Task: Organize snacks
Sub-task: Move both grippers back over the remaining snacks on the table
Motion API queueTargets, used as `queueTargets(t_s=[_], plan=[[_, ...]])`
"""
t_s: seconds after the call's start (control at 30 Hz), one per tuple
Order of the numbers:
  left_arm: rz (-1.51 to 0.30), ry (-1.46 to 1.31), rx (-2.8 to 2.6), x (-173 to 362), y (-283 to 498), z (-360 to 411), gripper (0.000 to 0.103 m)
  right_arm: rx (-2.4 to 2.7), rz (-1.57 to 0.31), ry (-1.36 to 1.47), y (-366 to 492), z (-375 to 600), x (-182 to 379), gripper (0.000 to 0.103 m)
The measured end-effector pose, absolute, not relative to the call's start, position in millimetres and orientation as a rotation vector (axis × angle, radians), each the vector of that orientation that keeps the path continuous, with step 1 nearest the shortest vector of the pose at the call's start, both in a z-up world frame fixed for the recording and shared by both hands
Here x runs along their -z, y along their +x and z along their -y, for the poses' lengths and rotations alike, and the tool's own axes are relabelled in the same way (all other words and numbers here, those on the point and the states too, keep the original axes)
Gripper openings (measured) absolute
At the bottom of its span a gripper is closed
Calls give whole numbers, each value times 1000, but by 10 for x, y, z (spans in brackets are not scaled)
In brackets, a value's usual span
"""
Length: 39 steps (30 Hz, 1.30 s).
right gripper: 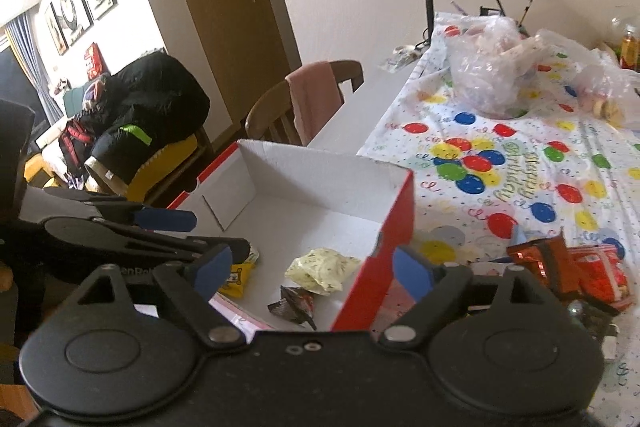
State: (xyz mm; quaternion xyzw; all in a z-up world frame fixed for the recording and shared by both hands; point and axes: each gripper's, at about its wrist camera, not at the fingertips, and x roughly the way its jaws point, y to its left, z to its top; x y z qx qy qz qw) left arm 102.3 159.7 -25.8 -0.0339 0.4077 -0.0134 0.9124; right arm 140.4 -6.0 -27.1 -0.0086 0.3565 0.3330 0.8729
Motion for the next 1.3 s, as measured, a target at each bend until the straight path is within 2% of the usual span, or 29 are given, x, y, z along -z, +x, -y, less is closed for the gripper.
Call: queueTargets(t_s=[0.07, 0.27, 0.3, 0.37, 0.63, 1.0, 1.3], plan=[[-830, -74, 39, 246, 1010, -1510, 73, -687, -729, -7, 1369, 163, 241, 95], [-800, -77, 70, 217, 970, -1206, 74, -662, -700, 40, 1315, 517, 203, 102], [-795, -76, 73, 215, 964, -1161, 78, -656, -694, 50, 1310, 576, 202, 103], [-782, -78, 78, 219, 956, -1051, 81, -642, -675, 67, 1285, 708, 199, 103], [-823, -91, 112, 395, 1038, -620, 81, -613, -623, 98, 1222, 1160, 245, 103], [-935, -120, 50, 755, 1378, -212, 81, -526, -664, 47, 1338, 1852, 447, 103], [-1014, -143, -18, 986, 1596, -27, 81, -430, -759, 80, 1639, 2316, 822, 102]])
